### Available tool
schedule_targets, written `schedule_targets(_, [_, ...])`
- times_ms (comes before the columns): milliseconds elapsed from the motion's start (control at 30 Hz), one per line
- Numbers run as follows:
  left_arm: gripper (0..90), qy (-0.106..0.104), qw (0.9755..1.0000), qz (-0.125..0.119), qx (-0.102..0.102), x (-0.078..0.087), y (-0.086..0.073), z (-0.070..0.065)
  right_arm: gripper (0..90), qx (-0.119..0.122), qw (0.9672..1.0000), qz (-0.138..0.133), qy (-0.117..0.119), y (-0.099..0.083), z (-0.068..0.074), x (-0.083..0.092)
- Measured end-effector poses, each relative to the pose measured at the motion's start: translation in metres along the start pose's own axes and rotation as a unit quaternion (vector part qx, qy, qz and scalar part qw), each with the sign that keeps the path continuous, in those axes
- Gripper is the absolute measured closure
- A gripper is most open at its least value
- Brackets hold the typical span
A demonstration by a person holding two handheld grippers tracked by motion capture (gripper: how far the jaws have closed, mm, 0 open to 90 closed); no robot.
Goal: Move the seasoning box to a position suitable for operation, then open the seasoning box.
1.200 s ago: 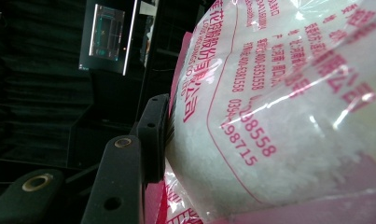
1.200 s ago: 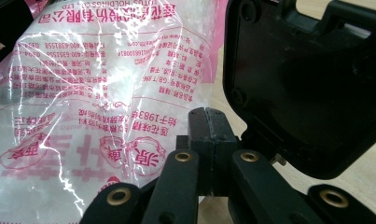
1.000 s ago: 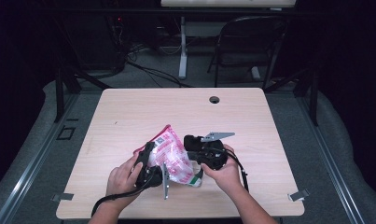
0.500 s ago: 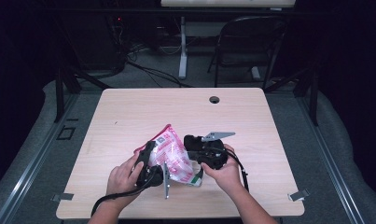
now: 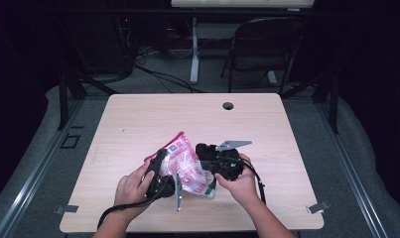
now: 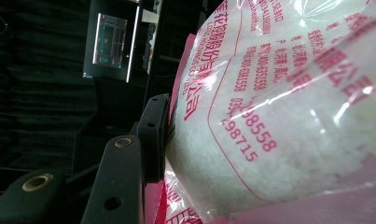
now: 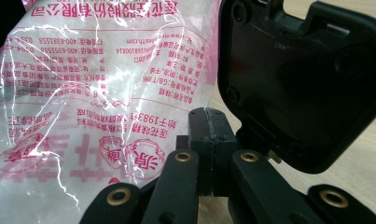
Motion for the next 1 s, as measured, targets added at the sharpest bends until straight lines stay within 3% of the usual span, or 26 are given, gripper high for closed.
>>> schedule_targets(1000, [59.3,-0.004,0.9999,0.001,-0.012,-0.0001,0.0028,0.0035,90.0,-0.005,1.0,-0.001,0.007,0.0032,-0.0026,-0.0023])
Point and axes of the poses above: each handheld gripper's, and its own axes: x roughly backward along the jaws, y roughly out of its top, z roughly to its left, the point moved 2 cm from there along -x, roughly forward along the jaws, and after that the axes turned 5 degrees about x, right-handed, at the moved point
